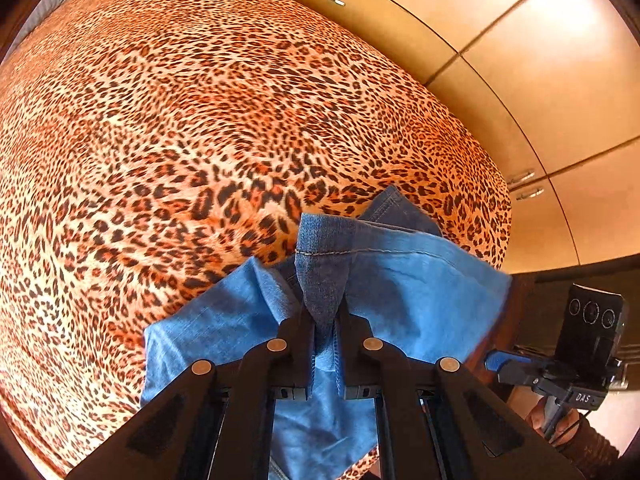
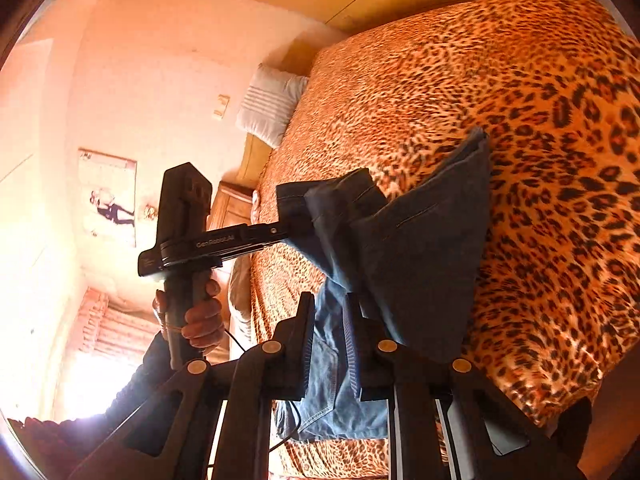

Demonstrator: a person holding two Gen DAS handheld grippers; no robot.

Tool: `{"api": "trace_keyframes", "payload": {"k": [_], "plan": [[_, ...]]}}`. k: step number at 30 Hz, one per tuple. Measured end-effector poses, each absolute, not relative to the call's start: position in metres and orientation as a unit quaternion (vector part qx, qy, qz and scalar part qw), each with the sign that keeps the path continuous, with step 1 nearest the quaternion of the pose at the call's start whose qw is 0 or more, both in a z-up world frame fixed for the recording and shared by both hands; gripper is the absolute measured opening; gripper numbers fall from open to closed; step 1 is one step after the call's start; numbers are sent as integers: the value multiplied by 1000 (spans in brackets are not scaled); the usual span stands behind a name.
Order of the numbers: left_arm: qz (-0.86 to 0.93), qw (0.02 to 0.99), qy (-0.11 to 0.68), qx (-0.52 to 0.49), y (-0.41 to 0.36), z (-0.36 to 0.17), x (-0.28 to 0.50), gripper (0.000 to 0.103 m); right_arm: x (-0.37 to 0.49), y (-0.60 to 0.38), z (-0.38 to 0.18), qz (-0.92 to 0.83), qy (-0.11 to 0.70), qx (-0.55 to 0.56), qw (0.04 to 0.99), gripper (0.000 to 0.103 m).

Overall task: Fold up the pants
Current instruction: 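Hold the jeans raised in both tools and fold them in half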

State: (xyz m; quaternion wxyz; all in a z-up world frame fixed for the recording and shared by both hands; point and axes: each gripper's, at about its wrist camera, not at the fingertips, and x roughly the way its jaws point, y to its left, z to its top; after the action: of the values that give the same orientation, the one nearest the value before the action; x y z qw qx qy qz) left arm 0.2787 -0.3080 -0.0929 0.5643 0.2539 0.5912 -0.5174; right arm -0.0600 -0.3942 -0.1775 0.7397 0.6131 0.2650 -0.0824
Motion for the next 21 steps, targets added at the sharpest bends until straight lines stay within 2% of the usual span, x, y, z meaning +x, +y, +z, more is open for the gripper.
{"api": "trace_keyframes", "payload": {"k": [7, 8, 10, 16, 18, 19, 21], "plan": [[-516, 520, 529, 428, -417, -140, 201, 8, -127, -407, -230, -186, 263, 655, 684, 21], [-508, 515, 529, 443, -428, -148, 196, 9, -130, -410, -234, -197, 259, 656, 682, 25], [-500, 507, 535, 454, -444, -159, 192, 10, -133, -414, -239, -206, 243, 665, 676, 48], [-500, 496, 562, 434, -447, -167, 212, 11, -120, -433, -214, -183, 175, 659, 708, 50], [-497, 498, 566, 429, -444, -168, 220, 11, -101, -439, -213, -155, 197, 668, 700, 51], [-495, 500, 571, 424, -443, -169, 223, 11, -89, -440, -218, -128, 202, 682, 691, 55], [-489, 501, 584, 410, -441, -175, 230, 12, -62, -437, -231, -103, 260, 688, 669, 57]]}}
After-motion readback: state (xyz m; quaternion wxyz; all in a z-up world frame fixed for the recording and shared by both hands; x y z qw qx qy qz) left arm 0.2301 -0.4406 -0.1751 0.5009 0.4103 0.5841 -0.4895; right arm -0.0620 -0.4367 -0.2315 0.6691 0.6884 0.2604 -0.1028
